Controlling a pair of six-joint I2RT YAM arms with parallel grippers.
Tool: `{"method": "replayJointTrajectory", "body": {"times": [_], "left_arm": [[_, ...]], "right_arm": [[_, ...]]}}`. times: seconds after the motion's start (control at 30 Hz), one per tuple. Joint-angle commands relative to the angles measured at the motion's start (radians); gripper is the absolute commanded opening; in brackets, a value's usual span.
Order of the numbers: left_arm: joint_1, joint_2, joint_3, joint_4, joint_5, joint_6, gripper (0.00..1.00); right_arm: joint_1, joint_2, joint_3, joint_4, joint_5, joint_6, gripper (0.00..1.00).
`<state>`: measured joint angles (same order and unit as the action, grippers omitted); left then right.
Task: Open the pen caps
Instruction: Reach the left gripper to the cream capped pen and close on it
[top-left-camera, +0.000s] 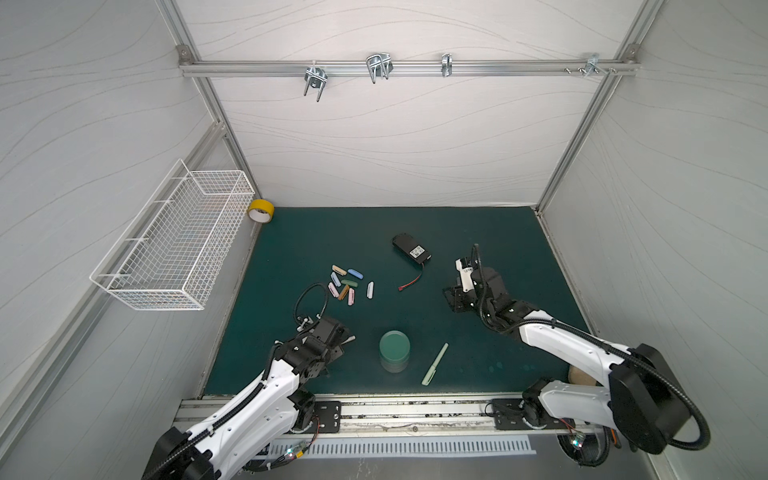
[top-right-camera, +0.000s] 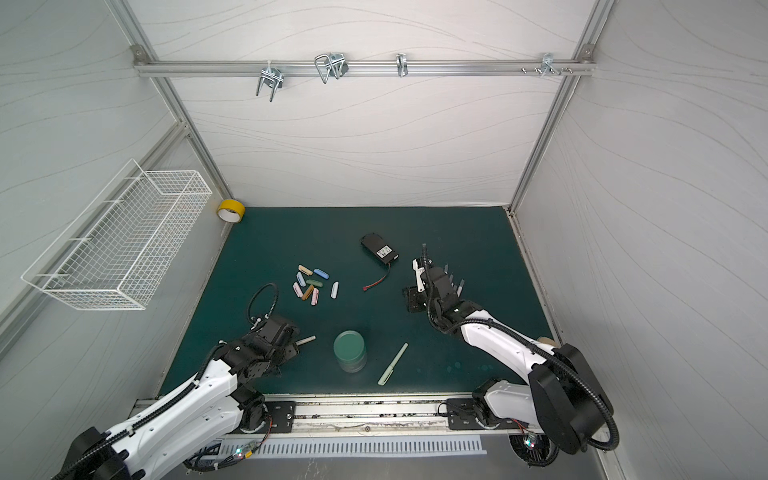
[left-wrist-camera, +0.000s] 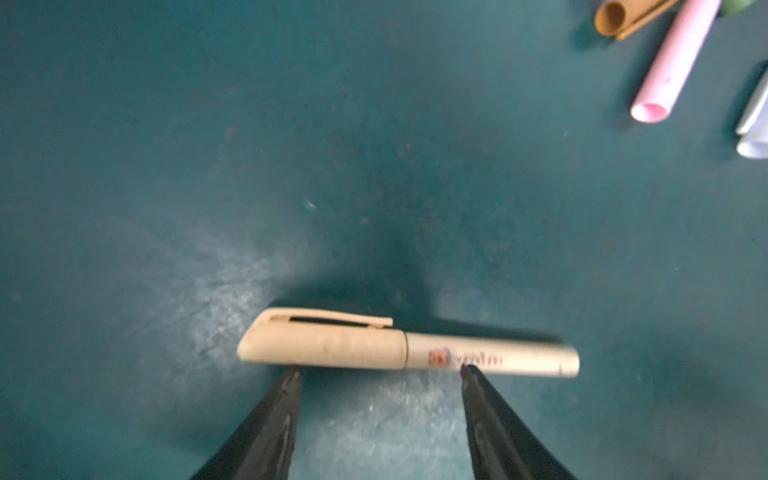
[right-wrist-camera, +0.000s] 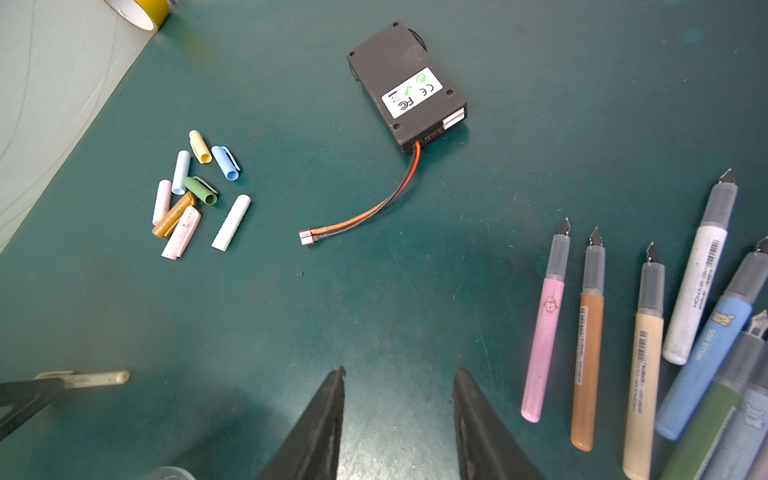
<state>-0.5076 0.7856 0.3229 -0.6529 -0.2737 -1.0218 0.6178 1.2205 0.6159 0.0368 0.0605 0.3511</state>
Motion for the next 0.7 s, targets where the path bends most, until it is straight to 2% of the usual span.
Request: {"method": "replayJointTrajectory", "body": {"times": [0.0, 0.17, 0.37, 0.67], "left_arm": [[0.014, 0.021, -0.009, 0.083, 0.016, 0.031, 0.63], [0.056, 0.055, 0.014, 0.119, 0.011, 0.058, 0.63], [0.077, 0.173, 0.051, 0.177, 0.034, 0.098, 0.62], [0.077, 0.307, 0.077, 0.234, 0.068, 0.133, 0.48]], "right_arm": [[-0.009, -0.021, -0.008, 0.017, -0.018, 0.012, 0.45], [-0.010, -0.013, -0.007, 0.018, -0.028, 0.014, 0.44], [-0.013, -0.012, -0.007, 0.019, -0.028, 0.012, 0.44], [-0.017, -0.019, -0.007, 0.018, -0.034, 0.015, 0.44]]}}
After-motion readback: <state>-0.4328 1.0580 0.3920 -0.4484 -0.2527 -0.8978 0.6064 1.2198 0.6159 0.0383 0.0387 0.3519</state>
